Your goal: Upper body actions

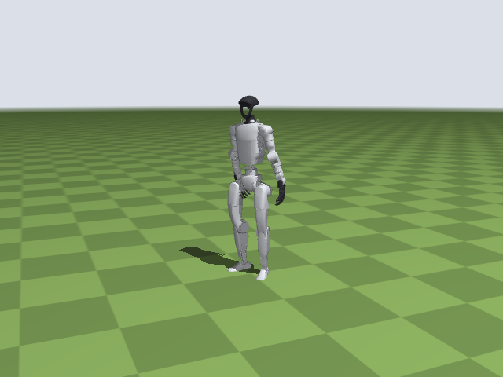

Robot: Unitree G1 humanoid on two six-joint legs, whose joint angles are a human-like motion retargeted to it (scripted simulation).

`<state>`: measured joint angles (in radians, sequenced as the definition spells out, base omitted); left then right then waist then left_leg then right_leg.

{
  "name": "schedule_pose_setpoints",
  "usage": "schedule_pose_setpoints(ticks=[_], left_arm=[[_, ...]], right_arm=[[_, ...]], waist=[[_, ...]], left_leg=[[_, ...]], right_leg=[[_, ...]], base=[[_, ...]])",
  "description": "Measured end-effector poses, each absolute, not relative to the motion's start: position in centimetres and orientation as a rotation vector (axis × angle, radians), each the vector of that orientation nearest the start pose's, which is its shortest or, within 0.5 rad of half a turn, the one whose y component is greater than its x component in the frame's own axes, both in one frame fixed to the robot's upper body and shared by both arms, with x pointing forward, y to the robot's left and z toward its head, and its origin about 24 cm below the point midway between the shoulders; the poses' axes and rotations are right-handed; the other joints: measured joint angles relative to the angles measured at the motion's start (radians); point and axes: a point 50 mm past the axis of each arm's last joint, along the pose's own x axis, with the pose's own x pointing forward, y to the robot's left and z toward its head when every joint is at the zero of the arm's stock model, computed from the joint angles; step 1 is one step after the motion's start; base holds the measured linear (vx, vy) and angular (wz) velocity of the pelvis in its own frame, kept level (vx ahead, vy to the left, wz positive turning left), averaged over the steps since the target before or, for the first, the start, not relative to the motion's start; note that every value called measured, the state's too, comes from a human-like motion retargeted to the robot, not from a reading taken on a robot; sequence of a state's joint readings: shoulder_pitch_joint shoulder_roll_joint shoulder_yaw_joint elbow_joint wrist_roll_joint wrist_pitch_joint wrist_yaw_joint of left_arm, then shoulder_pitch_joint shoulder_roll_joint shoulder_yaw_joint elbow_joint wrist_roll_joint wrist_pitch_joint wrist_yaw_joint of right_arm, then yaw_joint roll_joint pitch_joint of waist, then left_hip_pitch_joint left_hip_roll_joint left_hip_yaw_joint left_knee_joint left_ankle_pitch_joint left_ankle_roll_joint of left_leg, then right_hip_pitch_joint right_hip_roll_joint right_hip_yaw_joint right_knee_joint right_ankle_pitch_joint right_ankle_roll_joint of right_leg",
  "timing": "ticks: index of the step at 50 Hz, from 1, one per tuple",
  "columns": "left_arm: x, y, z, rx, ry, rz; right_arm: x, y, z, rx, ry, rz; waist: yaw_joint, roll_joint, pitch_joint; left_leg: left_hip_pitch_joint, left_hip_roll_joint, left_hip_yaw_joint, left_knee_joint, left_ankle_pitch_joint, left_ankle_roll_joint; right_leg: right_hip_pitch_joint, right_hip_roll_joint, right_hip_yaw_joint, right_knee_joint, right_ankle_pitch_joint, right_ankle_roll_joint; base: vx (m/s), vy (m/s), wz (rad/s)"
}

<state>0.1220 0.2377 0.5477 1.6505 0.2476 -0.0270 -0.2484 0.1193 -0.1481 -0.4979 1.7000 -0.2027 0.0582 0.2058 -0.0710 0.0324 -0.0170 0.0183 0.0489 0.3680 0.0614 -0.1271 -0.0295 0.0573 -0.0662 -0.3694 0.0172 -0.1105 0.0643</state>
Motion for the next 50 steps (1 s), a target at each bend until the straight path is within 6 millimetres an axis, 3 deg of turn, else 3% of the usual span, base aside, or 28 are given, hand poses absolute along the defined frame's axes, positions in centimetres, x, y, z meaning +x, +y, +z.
schedule_pose_setpoints(ticks=[2, 4, 7, 9, 11, 12, 14, 16, 19, 22, 25, 26, 28, 29, 30, 31, 33, 35, 38, 39, 41, 42, 44, 46, 48, 50], left_arm=[[-4.6, 27.7, -15.5, -0.221, 1.568, 0.459], [-3.1, 34.6, -12.7, -0.146, 1.418, 0.720], [1.0, 43.5, -6.2, -0.042, 1.126, 0.978], [4.3, 48.2, -0.5, 0.100, 0.952, 1.063], [7.4, 51.2, 5.4, 0.270, 0.819, 1.090], [8.9, 52.3, 8.5, 0.361, 0.757, 1.093], [12.5, 53.5, 15.9, 0.556, 0.599, 1.114], [16.0, 53.0, 21.8, 0.681, 0.411, 1.165], [21.9, 49.5, 29.3, 0.842, 0.052, 1.206], [27.2, 42.6, 36.3, 1.030, -0.335, 1.129], [29.4, 35.3, 41.3, 1.275, -0.660, 1.064], [29.5, 32.6, 42.9, 1.400, -0.798, 1.101], [28.9, 28.2, 45.0, 1.577, -1.083, 1.245], [28.5, 26.4, 45.5, -2.577, 1.920, -2.092], [28.1, 24.8, 45.9, -2.392, 1.934, -1.993], [27.8, 23.9, 46.1, -2.313, 1.918, -1.914], [27.3, 23.6, 46.7, -2.221, 1.896, -1.888], [26.8, 25.3, 47.0, -2.230, 1.884, -2.038], [25.0, 31.3, 46.6, -2.233, 1.779, -2.488], [24.2, 33.9, 45.9, 1.383, -1.069, 1.684], [21.9, 39.4, 43.7, 1.200, -0.838, 1.780], [20.4, 42.1, 42.0, 1.106, -0.713, 1.823], [17.3, 47.4, 37.8, 0.898, -0.442, 1.880], [14.4, 51.3, 32.5, 0.630, -0.180, 1.886], [12.5, 53.5, 26.6, 0.290, 0.012, 1.804], [11.8, 54.1, 21.6, -0.077, 0.002, 1.671]], right_arm=[[-4.7, -21.9, -16.8, 0.335, 1.705, -0.338], [-1.5, -27.8, -15.6, 0.285, 1.553, -0.537], [2.9, -38.0, -10.7, 0.201, 1.223, -0.853], [5.7, -44.6, -4.7, 0.120, 0.944, -1.066], [8.4, -49.4, 2.3, 0.042, 0.662, -1.225], [9.9, -51.2, 6.5, -0.006, 0.513, -1.279], [13.3, -53.4, 17.1, -0.134, 0.177, -1.345], [16.1, -52.7, 26.2, -0.273, -0.066, -1.339], [19.8, -48.3, 36.7, -0.602, -0.322, -1.243], [22.4, -41.3, 44.0, -1.033, -0.521, -1.146], [23.7, -33.5, 48.7, -1.408, -0.801, -1.171], [23.5, -30.3, 50.1, 2.761, 1.874, 2.342], [22.4, -25.0, 51.6, 2.216, 2.153, 2.054], [21.9, -23.3, 51.9, 2.042, 2.240, 1.916], [21.5, -21.9, 52.0, 1.920, 2.304, 1.778], [21.4, -21.8, 52.1, 1.915, 2.312, 1.755], [21.1, -23.0, 52.7, 1.986, 2.255, 1.829], [20.4, -26.0, 53.2, 2.073, 2.126, 2.052], [18.4, -31.9, 52.7, 2.122, 1.902, 2.395], [17.6, -34.1, 52.2, 2.133, 1.809, 2.510], [16.0, -38.4, 50.8, 2.127, 1.588, 2.776], [15.2, -40.6, 49.7, -1.285, -0.896, -1.802], [13.6, -45.1, 46.6, -1.046, -0.633, -1.858], [11.7, -49.4, 42.3, -0.685, -0.353, -1.845], [10.9, -52.0, 37.8, -0.290, -0.168, -1.707], [11.6, -52.8, 35.2, 0.016, -0.221, -1.502]], waist=[[0.001, -0.002, -0.006], [0.011, -0.005, -0.020], [0.036, -0.004, -0.053], [0.055, 0.002, -0.085], [0.070, 0.010, -0.114], [0.078, 0.016, -0.127], [0.096, 0.030, -0.152], [0.108, 0.041, -0.172], [0.118, 0.042, -0.215], [0.125, 0.029, -0.259], [0.121, 0.023, -0.282], [0.121, 0.023, -0.282], [0.123, 0.024, -0.277], [0.126, 0.023, -0.276], [0.129, 0.021, -0.277], [0.136, 0.018, -0.280], [0.151, 0.015, -0.287], [0.160, 0.014, -0.292], [0.165, 0.021, -0.299], [0.166, 0.025, -0.300], [0.168, 0.035, -0.297], [0.168, 0.042, -0.293], [0.164, 0.052, -0.282], [0.166, 0.056, -0.276], [0.172, 0.064, -0.275], [0.173, 0.078, -0.277]], left_leg=[[-0.002, -0.001, 0.004, 0.000, 0.000, 0.000], [-0.007, -0.002, 0.003, -0.001, -0.001, 0.000], [-0.019, -0.004, -0.005, -0.002, 0.000, 0.001], [-0.031, -0.004, -0.013, -0.001, 0.000, 0.000], [-0.044, -0.004, -0.018, 0.001, -0.001, 0.000], [-0.050, -0.004, -0.019, 0.003, -0.002, 0.000], [-0.064, -0.002, -0.016, 0.007, -0.006, -0.002], [-0.075, 0.001, -0.013, 0.011, -0.008, -0.004], [-0.086, 0.002, -0.014, 0.014, -0.009, -0.008], [-0.092, -0.001, -0.020, 0.014, -0.009, -0.010], [-0.094, -0.002, -0.022, 0.013, -0.009, -0.011], [-0.090, -0.002, -0.022, 0.013, -0.009, -0.011], [-0.081, -0.001, -0.024, 0.014, -0.010, -0.011], [-0.078, -0.001, -0.025, 0.015, -0.009, -0.012], [-0.077, 0.000, -0.027, 0.016, -0.009, -0.012], [-0.080, 0.001, -0.030, 0.016, -0.009, -0.012], [-0.091, 0.003, -0.034, 0.018, -0.009, -0.012], [-0.108, 0.005, -0.036, 0.020, -0.008, -0.013], [-0.139, 0.006, -0.040, 0.021, -0.007, -0.015], [-0.148, 0.006, -0.040, 0.021, -0.007, -0.016], [-0.164, 0.006, -0.036, 0.022, -0.007, -0.017], [-0.171, 0.006, -0.034, 0.023, -0.008, -0.017], [-0.181, 0.006, -0.028, 0.025, -0.009, -0.017], [-0.187, 0.005, -0.023, 0.025, -0.010, -0.018], [-0.192, 0.004, -0.019, 0.025, -0.011, -0.019], [-0.197, 0.001, -0.018, 0.025, -0.012, -0.018]], right_leg=[[-0.002, 0.000, 0.002, -0.002, 0.000, -0.001], [-0.006, -0.001, 0.000, -0.003, 0.000, 0.000], [-0.014, -0.002, -0.006, -0.003, -0.002, 0.002], [-0.021, -0.004, -0.011, -0.002, -0.005, 0.005], [-0.031, -0.005, -0.014, -0.002, -0.008, 0.006], [-0.036, -0.005, -0.013, -0.002, -0.009, 0.006], [-0.046, -0.004, -0.009, -0.003, -0.011, 0.007], [-0.056, -0.003, -0.005, -0.003, -0.012, 0.008], [-0.065, -0.006, -0.005, -0.003, -0.014, 0.009], [-0.069, -0.010, -0.010, -0.003, -0.016, 0.010], [-0.070, -0.010, -0.012, -0.004, -0.018, 0.009], [-0.065, -0.009, -0.012, -0.005, -0.019, 0.009], [-0.054, -0.008, -0.014, -0.005, -0.020, 0.008], [-0.050, -0.008, -0.015, -0.004, -0.021, 0.008], [-0.048, -0.008, -0.017, -0.004, -0.021, 0.008], [-0.050, -0.008, -0.018, -0.003, -0.021, 0.008], [-0.060, -0.008, -0.021, -0.001, -0.022, 0.009], [-0.075, -0.009, -0.022, 0.000, -0.021, 0.010], [-0.104, -0.011, -0.023, -0.001, -0.020, 0.011], [-0.114, -0.012, -0.022, 0.000, -0.020, 0.011], [-0.132, -0.013, -0.018, 0.001, -0.019, 0.010], [-0.139, -0.014, -0.016, 0.001, -0.018, 0.010], [-0.152, -0.015, -0.010, 0.002, -0.017, 0.009], [-0.162, -0.018, -0.006, 0.004, -0.016, 0.009], [-0.171, -0.021, -0.003, 0.005, -0.015, 0.009], [-0.177, -0.023, -0.002, 0.005, -0.015, 0.010]], base=[[0.00, 0.00, 0.00], [0.00, 0.00, 0.00], [0.05, 0.05, 0.11], [0.11, 0.11, 0.19], [0.04, 0.13, 0.11], [0.01, 0.15, -0.01], [-0.02, 0.17, -0.07], [-0.07, 0.16, -0.09], [0.05, 0.10, 0.02], [0.06, 0.08, 0.10], [0.00, 0.02, 0.02], [0.00, 0.00, 0.00], [0.00, 0.00, 0.00], [0.06, -0.06, 0.06], [0.10, -0.07, 0.08], [0.10, -0.07, 0.09], [0.05, -0.06, 0.08], [0.00, 0.00, 0.00], [-0.09, 0.03, 0.04], [-0.11, 0.03, -0.01], [-0.12, 0.01, -0.08], [-0.15, 0.00, -0.13], [-0.17, 0.01, -0.14], [-0.12, 0.01, -0.12], [-0.06, 0.01, -0.09], [0.00, 0.00, 0.00]])
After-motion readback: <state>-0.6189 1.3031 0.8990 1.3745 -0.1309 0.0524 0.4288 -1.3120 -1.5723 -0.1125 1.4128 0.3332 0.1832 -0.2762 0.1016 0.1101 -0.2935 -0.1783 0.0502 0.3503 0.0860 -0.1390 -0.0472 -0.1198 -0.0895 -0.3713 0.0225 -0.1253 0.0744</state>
